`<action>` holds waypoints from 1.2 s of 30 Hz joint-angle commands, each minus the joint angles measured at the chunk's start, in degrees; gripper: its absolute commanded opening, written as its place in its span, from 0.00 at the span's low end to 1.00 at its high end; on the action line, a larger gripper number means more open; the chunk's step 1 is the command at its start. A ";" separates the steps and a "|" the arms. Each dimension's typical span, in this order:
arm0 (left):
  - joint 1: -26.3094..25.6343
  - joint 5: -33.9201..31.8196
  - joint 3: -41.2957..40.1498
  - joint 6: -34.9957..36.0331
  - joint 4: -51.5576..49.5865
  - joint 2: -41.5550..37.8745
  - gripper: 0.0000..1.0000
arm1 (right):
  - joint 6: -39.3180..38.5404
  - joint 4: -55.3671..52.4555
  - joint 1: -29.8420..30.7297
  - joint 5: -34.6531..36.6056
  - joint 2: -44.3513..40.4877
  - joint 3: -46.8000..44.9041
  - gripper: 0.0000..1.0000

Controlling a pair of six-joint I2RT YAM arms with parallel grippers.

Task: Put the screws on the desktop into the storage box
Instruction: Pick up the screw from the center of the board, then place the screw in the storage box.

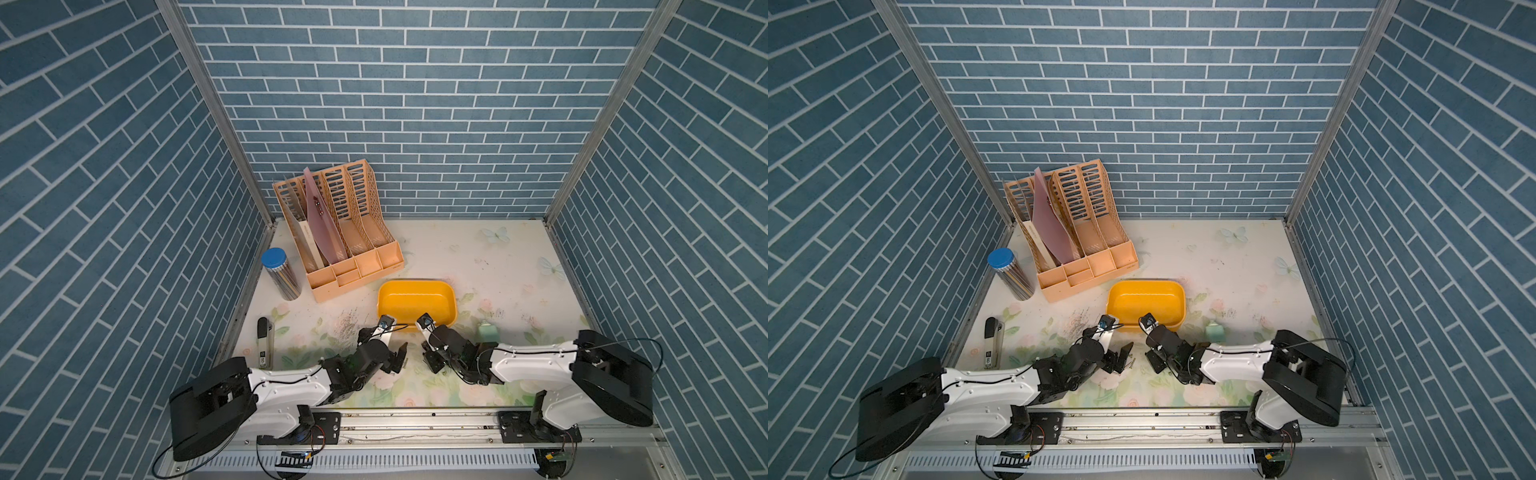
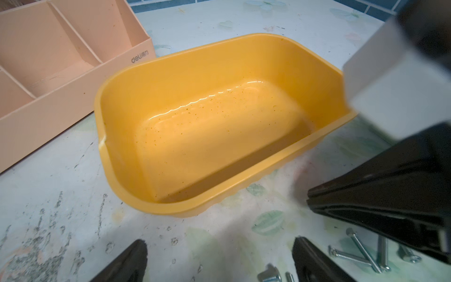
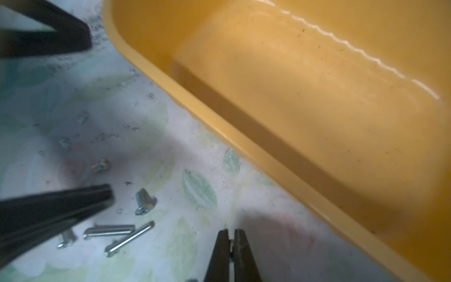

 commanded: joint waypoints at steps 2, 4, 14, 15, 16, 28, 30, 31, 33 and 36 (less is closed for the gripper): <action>-0.84 2.81 3.95 3.00 -2.30 3.97 0.94 | -2.56 -4.42 -1.64 0.45 -8.69 2.78 0.00; -0.94 4.13 5.73 3.55 -3.89 6.53 0.94 | -4.27 -5.64 -3.95 -0.88 -8.89 5.29 0.00; -2.59 2.98 11.56 -0.10 -11.59 14.50 0.84 | -9.68 -4.73 -12.35 -8.31 7.50 18.51 0.00; -2.86 2.80 11.78 -0.43 -11.94 14.75 0.83 | -9.81 -4.29 -12.92 -8.82 8.47 18.97 0.00; -2.97 2.73 11.89 -0.85 -12.04 14.83 0.81 | -9.82 -3.80 -13.56 -9.24 9.42 19.26 0.00; -3.05 5.87 12.78 -1.89 -14.76 15.19 0.60 | -9.99 -2.44 -15.60 -11.20 14.29 20.32 0.15; -3.04 6.09 12.79 -2.06 -14.89 14.91 0.56 | -9.99 -2.42 -15.55 -11.15 13.98 20.14 0.15; -3.02 6.25 12.76 -2.15 -14.94 14.88 0.53 | -10.00 -2.42 -15.53 -11.16 13.55 19.89 0.16; -3.01 6.54 12.78 -2.25 -15.19 14.71 0.50 | -9.90 -2.54 -15.54 -10.82 12.63 19.43 0.16; -3.06 7.12 14.11 -2.30 -16.47 14.58 0.45 | -9.66 -2.29 -15.51 -10.58 11.11 18.50 0.16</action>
